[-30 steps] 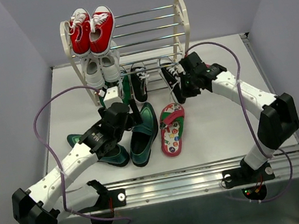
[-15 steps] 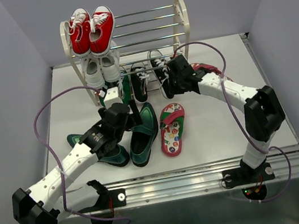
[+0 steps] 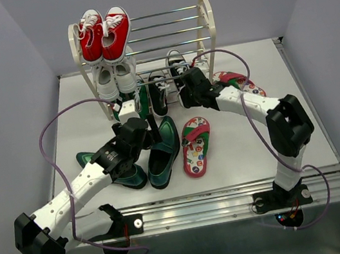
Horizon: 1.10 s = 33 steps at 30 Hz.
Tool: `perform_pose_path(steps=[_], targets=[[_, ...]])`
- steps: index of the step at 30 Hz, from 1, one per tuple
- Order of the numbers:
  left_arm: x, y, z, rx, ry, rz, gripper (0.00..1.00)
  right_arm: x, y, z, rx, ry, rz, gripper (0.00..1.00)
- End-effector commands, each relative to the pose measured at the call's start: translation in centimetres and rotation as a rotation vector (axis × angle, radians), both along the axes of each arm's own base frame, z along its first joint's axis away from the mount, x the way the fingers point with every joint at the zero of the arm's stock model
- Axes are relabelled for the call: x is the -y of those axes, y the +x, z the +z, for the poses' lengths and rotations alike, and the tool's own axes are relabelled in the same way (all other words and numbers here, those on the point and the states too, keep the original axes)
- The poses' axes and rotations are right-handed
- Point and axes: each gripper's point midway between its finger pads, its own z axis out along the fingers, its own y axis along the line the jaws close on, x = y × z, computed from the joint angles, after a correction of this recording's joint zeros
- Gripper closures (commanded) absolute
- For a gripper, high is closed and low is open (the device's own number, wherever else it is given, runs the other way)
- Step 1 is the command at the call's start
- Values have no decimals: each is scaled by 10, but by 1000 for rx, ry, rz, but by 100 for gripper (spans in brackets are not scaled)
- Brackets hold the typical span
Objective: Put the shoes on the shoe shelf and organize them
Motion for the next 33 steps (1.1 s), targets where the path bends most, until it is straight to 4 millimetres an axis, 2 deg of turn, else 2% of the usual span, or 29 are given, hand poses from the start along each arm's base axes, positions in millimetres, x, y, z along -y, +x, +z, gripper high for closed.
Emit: perform_pose_path(steps=[1,15,22,30,33], targets=[[-2,0,8,32,-15,4,1,-18,41,67,232,122,-77,95],[-4,1,9,42,-16,16,1,-20,56,48,229,97,-118,91],[-3,2,9,43,-19,11,1,-22,59,39,237,97,-116,82],[0,1,7,38,-25,-4,1,-22,62,28,247,95,-124,80],[0,0,8,37,-25,-5,1,-23,63,27,248,93,-124,75]])
